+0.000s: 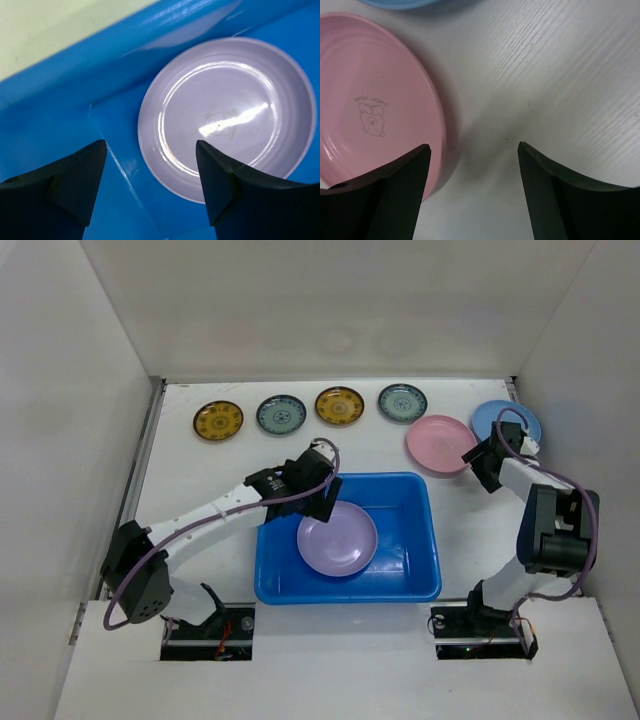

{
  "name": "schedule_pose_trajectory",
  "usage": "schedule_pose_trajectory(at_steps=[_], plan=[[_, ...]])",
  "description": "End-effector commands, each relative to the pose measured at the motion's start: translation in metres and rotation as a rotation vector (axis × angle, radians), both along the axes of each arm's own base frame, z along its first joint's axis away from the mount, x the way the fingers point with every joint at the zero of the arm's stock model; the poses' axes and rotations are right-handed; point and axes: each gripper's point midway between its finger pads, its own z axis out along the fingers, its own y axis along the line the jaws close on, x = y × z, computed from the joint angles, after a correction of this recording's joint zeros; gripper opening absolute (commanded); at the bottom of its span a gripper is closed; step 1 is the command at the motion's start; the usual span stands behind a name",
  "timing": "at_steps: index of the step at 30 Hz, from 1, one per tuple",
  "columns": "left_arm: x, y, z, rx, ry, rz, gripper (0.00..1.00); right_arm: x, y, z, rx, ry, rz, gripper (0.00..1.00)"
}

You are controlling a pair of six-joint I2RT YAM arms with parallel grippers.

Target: Place the plates into the plastic bin on the countertop

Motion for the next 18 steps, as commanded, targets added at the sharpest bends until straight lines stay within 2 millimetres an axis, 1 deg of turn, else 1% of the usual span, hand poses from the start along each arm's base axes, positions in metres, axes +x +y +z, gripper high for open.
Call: schedule_pose_trajectory(at_steps=[1,3,6,9,11,13,18], plan=[[0.017,-0.01,0.068,-0.109,-0.166,0.01,0.77,0.031,-0.001,0.017,0.041,-0.089,0.004,0.75],[0.019,-0.01,0.093,-0.15,-0.213,0.019,0.83,0.036,-0.001,0.011,0.055,-0.08,0.011,0.72],[0.024,-0.002,0.13,-0.215,-0.287,0.054,0.91,0.044,0.002,0.004,0.072,-0.069,0.029,0.67],[0.028,0.013,0.155,-0.25,-0.347,0.099,1.0,0.05,0.004,0.0,0.076,-0.061,0.042,0.63],[0.03,0.025,0.163,-0.259,-0.372,0.132,1.0,0.053,0.004,-0.003,0.081,-0.051,0.044,0.6],[0.034,0.041,0.165,-0.257,-0.386,0.182,1.0,0.057,0.004,-0.006,0.082,-0.042,0.047,0.57],[0.036,0.081,0.162,-0.235,-0.404,0.29,1.0,0.064,0.01,-0.012,0.109,-0.016,0.074,0.49]])
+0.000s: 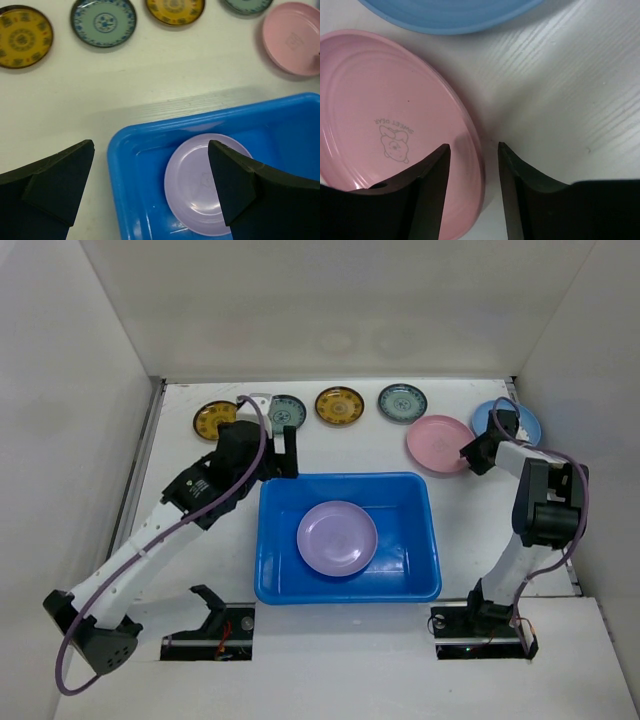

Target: Place the plates into the plastic bin on the countertop

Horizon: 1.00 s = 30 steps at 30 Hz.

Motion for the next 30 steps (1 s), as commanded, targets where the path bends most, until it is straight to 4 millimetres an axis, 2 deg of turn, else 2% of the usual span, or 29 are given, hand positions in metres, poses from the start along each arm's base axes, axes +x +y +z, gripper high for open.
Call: schedule_pose_trajectory(at_steps=[1,6,8,10,15,20,23,25,27,30], plan=[[-0.002,0.033,-0.005,0.021,0.002,0.094,1.0,0.019,0.005,0.012,0.018,-0.037,0.028,0.45],[-0.003,0.063,-0.005,0.002,-0.008,0.184,1.0,0.021,0.008,0.01,0.017,-0.023,0.039,0.15],[-0.002,0.073,-0.006,-0.009,-0.01,0.217,1.0,0.023,0.009,0.017,0.017,-0.04,0.044,0.09],[-0.002,0.081,-0.007,-0.014,-0.011,0.244,1.0,0.025,0.01,0.03,0.013,-0.069,0.045,0.07],[0.002,0.091,-0.014,-0.029,-0.006,0.29,1.0,0.024,0.02,0.093,0.031,-0.213,0.063,0.07],[0.012,0.09,-0.025,-0.04,0.004,0.309,1.0,0.014,0.045,0.18,0.007,-0.412,0.121,0.07],[0.02,0.09,-0.029,-0.053,0.0,0.326,1.0,0.0,0.074,0.22,0.012,-0.501,0.201,0.08],[0.025,0.091,-0.033,-0.059,0.006,0.345,1.0,-0.012,0.105,0.232,0.02,-0.514,0.299,0.1],[0.03,0.096,-0.036,-0.061,0.016,0.37,1.0,-0.029,0.152,0.23,0.068,-0.488,0.468,0.11],[0.038,0.105,-0.037,-0.088,0.02,0.426,1.0,-0.058,0.204,0.218,0.099,-0.435,0.653,0.1]])
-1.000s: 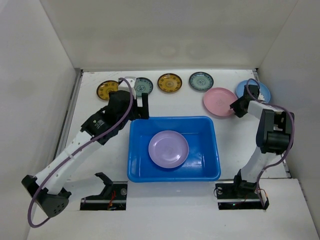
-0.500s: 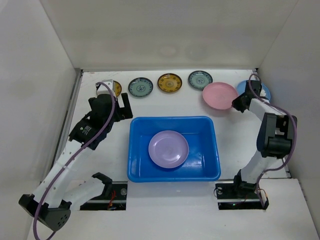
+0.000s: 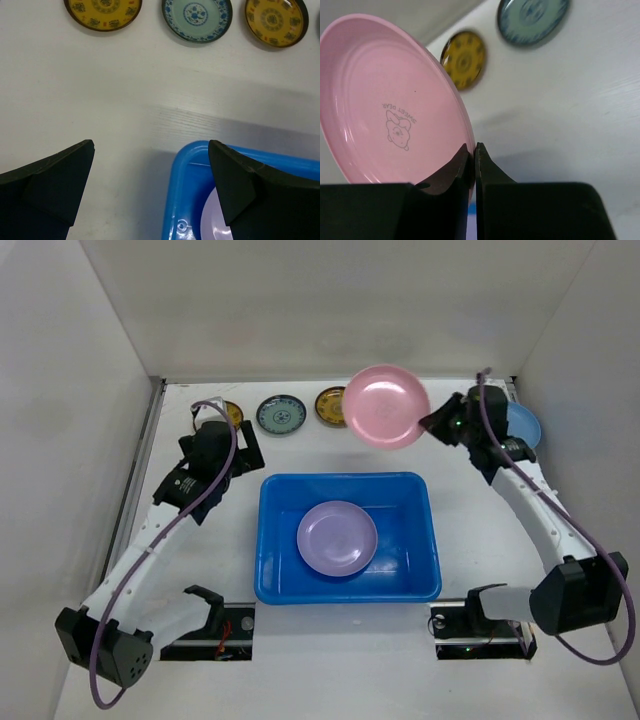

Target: Place the plates into the plastic bin on the countertop

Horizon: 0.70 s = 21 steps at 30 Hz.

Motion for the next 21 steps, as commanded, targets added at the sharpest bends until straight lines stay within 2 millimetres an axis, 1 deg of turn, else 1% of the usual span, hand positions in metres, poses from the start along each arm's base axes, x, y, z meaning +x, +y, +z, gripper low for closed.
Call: schedule_pose_trajectory(at_steps=[1,4,7,8,11,14,18,21], plan=[[0.015,0.009,0.01,-0.062,-0.054,0.076,1.0,-0.039,0.061,-0.016,-0.038,0.067,0.258,0.1],[0.022,0.017,0.011,-0.086,-0.069,0.121,1.0,-0.076,0.099,-0.029,-0.12,0.102,0.42,0.11],[0.028,0.02,0.011,-0.091,-0.074,0.136,1.0,-0.114,0.125,-0.045,-0.212,0.141,0.559,0.11],[0.029,0.021,0.011,-0.09,-0.073,0.141,1.0,-0.123,0.13,-0.051,-0.236,0.155,0.59,0.11],[0.032,0.021,0.009,-0.089,-0.066,0.144,1.0,-0.145,0.137,-0.068,-0.291,0.193,0.649,0.12],[0.033,0.018,0.008,-0.092,-0.064,0.14,1.0,-0.161,0.141,-0.089,-0.318,0.243,0.695,0.12],[0.033,0.014,0.005,-0.094,-0.056,0.132,1.0,-0.173,0.144,-0.116,-0.359,0.309,0.731,0.13],[0.033,0.013,0.003,-0.094,-0.052,0.132,1.0,-0.178,0.148,-0.135,-0.399,0.342,0.755,0.14]])
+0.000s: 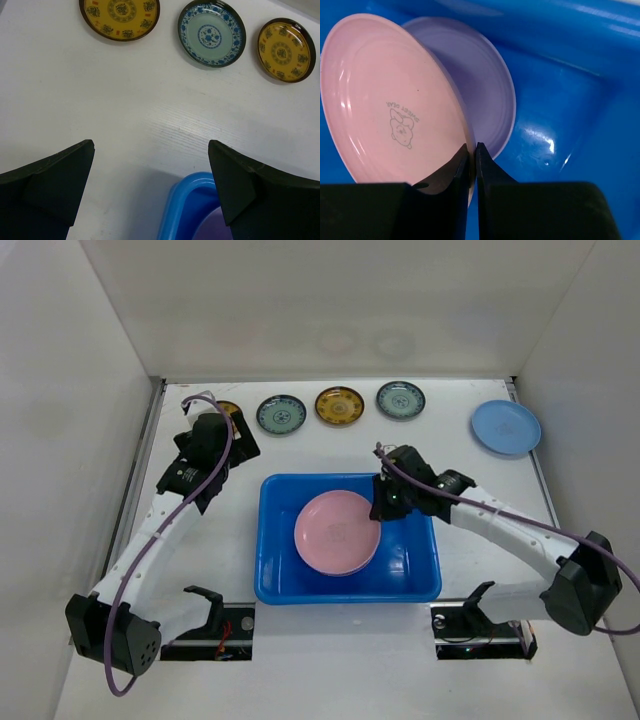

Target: Place the plates into the plastic bin on the countertop

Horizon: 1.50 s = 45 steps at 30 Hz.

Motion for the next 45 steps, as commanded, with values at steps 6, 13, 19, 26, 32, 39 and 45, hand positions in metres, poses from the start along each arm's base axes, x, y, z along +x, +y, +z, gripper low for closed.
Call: schedule_pose_trajectory(at_steps=[6,13,19,26,32,39,45], plan=[[0.004,-0.003,0.013,-0.023,-0.05,0.001,1.0,-0.002,0.015,-0.029,-0.098,0.0,0.072,0.3],[0.0,0.003,0.017,-0.016,-0.056,0.01,1.0,0.008,0.02,0.069,-0.05,-0.18,0.121,0.79],[-0.001,0.003,0.017,-0.02,-0.057,0.003,1.0,0.085,-0.053,0.167,0.08,-0.403,-0.209,0.83],[-0.007,-0.002,0.015,-0.035,-0.058,-0.014,1.0,0.183,-0.206,0.125,0.305,-0.372,-0.911,0.82],[-0.017,-0.002,0.01,-0.06,-0.058,-0.011,1.0,0.208,-0.29,0.044,0.485,-0.252,-1.275,0.78],[-0.028,0.006,0.003,-0.066,-0.049,0.011,1.0,0.222,-0.352,-0.008,0.59,-0.181,-1.525,0.77],[-0.029,0.017,-0.002,-0.063,-0.029,0.041,1.0,0.233,-0.375,-0.044,0.618,-0.101,-1.64,0.75]])
